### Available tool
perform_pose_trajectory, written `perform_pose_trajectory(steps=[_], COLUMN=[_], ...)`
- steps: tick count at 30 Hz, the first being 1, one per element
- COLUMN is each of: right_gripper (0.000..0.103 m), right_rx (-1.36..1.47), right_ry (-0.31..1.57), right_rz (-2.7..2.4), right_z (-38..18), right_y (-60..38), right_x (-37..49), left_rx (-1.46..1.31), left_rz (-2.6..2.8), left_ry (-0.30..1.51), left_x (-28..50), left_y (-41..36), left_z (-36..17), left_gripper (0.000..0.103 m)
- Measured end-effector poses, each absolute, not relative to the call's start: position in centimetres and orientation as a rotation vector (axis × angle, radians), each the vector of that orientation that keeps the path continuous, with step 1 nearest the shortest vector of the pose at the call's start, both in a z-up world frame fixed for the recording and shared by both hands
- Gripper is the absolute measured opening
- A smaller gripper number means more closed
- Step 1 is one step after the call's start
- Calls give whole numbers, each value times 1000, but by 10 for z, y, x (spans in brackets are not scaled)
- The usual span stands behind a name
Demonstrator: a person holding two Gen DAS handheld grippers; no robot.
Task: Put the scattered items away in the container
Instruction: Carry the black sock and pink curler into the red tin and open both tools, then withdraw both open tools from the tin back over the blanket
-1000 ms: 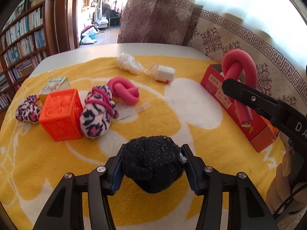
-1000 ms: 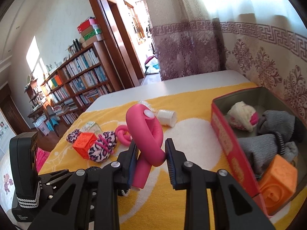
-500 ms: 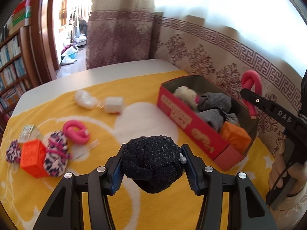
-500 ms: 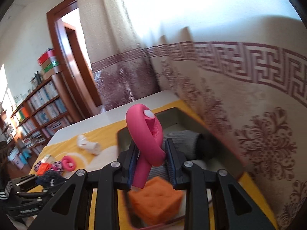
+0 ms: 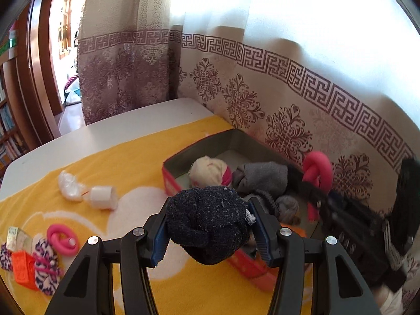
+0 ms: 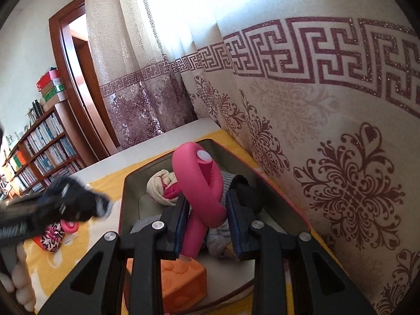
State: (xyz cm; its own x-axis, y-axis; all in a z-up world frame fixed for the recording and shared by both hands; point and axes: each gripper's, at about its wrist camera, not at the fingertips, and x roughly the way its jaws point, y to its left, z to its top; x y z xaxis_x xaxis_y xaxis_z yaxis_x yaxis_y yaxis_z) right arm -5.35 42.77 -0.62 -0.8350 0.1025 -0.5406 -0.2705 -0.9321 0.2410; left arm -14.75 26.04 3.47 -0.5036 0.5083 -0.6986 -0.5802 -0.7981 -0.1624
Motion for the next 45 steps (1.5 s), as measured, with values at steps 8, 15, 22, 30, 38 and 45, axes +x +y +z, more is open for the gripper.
perform_pose_trajectory(steps=[8, 15, 22, 30, 38, 45], right_gripper=[47, 57, 57, 58, 58, 60], right_rx=[-765, -739, -741, -754, -716, -695], right_ry=[492, 504, 495, 467, 400, 306], right_rz=[2776, 2762, 2752, 2743, 2720, 2687], right_z=[-5, -4, -6, -8, -9, -12], right_y=[433, 435, 434, 431, 426, 419], right_x=[-48, -45, -47, -47, -44, -47], left_rx=[-1073, -1078, -1087, -1111, -1115, -1124], left_rz=[2192, 2217, 2250, 2272, 2364, 2474], left_ry=[74, 16, -15, -20, -71, -183], left_x=[-176, -179, -175, -158, -146, -138], left_y=[293, 281, 262, 233, 166, 93], left_z=[23, 22, 28, 31, 42, 44], left_gripper=[74, 74, 74, 74, 74, 74])
